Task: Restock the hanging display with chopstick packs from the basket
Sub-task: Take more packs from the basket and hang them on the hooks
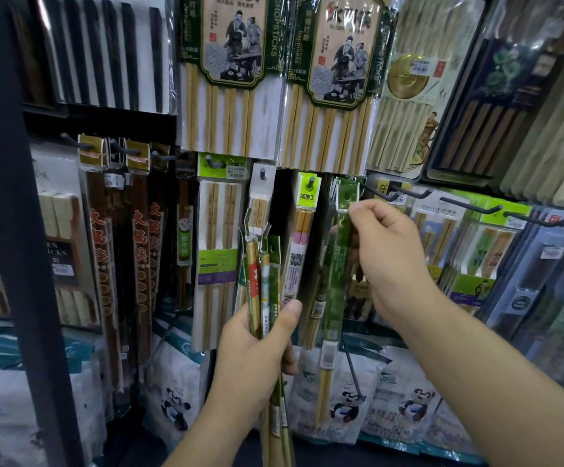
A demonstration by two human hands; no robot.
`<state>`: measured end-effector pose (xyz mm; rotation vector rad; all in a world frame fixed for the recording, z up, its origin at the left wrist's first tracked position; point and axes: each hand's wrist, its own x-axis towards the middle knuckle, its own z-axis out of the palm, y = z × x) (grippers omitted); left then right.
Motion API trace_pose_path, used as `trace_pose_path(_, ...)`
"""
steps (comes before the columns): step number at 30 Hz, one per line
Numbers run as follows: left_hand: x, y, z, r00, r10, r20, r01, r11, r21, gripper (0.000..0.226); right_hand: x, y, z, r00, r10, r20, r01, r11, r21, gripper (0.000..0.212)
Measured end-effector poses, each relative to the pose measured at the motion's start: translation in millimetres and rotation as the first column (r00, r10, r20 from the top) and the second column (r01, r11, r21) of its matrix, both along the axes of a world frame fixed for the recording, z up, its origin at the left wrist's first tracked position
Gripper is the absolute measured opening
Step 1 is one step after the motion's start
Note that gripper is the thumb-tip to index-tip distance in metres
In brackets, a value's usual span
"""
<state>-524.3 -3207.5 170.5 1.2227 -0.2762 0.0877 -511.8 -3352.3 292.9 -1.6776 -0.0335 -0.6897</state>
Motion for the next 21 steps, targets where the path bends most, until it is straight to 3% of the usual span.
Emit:
trace_pose_path(9,3.0,0.7,-3.2,1.000,0.008,0.019,-0.009,0.999,0.052,0.031,20.6,-6.5,2.9,0.997,-0.060,0.044,0.060,0.998,-0.016,0.028)
trace_pose_path(21,1.6,1.4,-3.2,0.999,-0.010,0.038,0.007,0.997,0.081,0.026,24.2,-10.8,-0.4,0.990,-0.112,0.084,0.114,0.993,-0.013,0.037)
